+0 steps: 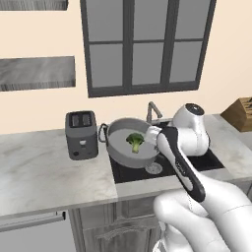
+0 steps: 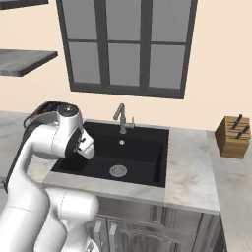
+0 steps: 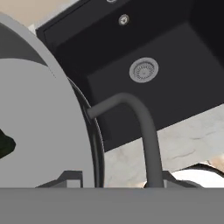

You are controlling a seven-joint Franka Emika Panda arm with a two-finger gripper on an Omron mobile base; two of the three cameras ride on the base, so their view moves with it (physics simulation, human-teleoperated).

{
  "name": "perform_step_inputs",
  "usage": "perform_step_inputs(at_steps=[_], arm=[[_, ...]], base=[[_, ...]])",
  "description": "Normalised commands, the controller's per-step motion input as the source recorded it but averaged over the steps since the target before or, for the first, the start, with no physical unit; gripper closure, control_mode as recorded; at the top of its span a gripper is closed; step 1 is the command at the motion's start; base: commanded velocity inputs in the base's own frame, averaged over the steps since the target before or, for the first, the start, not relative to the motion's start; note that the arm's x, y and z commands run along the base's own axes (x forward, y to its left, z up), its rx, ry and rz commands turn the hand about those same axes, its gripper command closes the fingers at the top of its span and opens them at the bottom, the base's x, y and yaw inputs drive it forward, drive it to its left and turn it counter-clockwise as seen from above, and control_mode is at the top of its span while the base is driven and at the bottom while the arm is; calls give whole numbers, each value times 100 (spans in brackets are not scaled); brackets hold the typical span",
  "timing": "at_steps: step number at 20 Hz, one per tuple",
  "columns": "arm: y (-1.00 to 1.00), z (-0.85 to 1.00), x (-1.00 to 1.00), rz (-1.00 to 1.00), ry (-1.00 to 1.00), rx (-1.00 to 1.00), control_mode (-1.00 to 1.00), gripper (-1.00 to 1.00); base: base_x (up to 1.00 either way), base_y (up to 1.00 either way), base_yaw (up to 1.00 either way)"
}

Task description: Dump the broccoli from the pot into the sink. Then turn on the water and wash the broccoli. Then turn off the water and put the broccoli back in the pot.

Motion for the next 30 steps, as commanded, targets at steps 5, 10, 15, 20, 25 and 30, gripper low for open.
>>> perform_step_inputs(at_steps=[5,10,15,20,25,30], arm=[[2,40,62,-8,14,14,-100,100],[10,48,49,-8,19,12,-100,100],[18,51,7,-14,11,4,-100,100],[22,26,9,-24,14,0,-100,100],[9,0,21,-29,22,2,-100,100],[0,0,12,-27,21,19,-100,100]], base=[[0,0,0],[0,0,0],[0,0,0],[0,0,0],[0,0,0],[0,0,0]])
